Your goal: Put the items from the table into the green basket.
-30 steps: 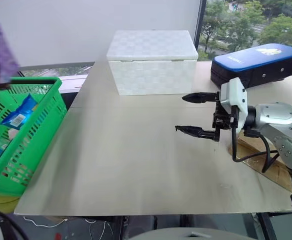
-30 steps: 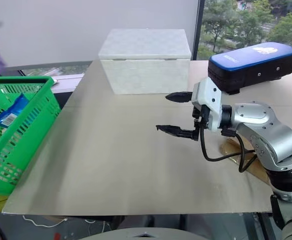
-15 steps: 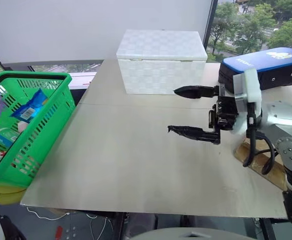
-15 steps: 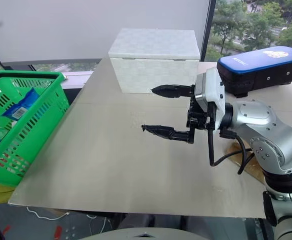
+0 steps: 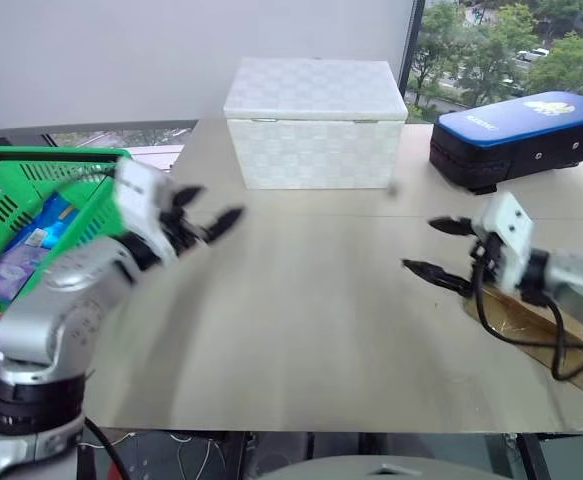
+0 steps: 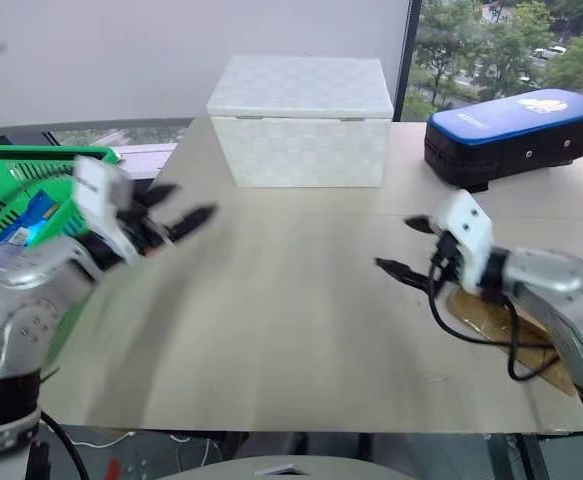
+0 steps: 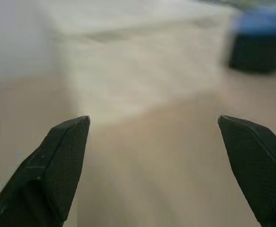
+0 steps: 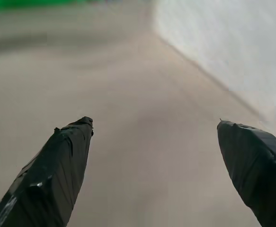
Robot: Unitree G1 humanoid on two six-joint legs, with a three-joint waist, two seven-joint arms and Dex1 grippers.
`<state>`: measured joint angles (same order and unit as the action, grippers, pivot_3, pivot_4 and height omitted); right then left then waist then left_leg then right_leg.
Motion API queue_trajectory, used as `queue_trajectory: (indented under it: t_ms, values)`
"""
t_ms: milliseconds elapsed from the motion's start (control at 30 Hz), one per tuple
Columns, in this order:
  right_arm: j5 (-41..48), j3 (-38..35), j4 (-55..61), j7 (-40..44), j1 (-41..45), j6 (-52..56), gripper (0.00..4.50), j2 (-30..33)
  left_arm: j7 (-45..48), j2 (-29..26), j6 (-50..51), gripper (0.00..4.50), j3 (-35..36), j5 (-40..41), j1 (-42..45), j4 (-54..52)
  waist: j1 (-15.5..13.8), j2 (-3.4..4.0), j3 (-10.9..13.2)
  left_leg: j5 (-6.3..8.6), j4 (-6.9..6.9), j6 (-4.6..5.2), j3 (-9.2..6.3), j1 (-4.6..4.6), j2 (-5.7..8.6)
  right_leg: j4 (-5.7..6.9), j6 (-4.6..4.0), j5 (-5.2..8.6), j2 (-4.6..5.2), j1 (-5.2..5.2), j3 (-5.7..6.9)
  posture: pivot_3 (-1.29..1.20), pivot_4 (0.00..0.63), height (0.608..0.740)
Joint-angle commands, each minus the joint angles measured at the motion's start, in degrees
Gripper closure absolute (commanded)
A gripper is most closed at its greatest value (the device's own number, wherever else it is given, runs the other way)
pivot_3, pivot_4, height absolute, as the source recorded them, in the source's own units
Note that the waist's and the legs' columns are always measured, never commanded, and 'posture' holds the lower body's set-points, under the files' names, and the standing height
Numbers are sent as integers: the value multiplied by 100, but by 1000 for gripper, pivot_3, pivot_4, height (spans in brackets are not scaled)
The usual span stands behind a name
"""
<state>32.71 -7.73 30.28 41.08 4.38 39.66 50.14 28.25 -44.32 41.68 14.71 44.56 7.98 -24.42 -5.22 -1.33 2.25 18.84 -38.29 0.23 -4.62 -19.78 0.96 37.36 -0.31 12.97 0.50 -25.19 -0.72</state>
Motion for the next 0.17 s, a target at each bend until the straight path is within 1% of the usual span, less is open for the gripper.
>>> queue_trajectory:
  t_ms: [33,100,167]
  values:
    - [19,-664,393,39,-473,-59,0,85,203,-72,199,40,249,225,-272,-315,83,9,1,0,0,0,10,2,-5,6,-1,1,-7,-4,-9,42,2,740]
    - [-83,-858,501,33,-844,-120,0,97,473,-160,205,40,306,193,-623,-353,161,16,5,-1,-6,0,22,8,-13,27,-2,1,-21,-2,-23,25,7,740]
    - [-135,-1083,573,40,-1181,-155,0,61,759,-278,126,40,356,33,-1003,-291,199,23,7,10,-5,19,33,27,-18,32,-3,3,-38,34,-36,18,10,740]
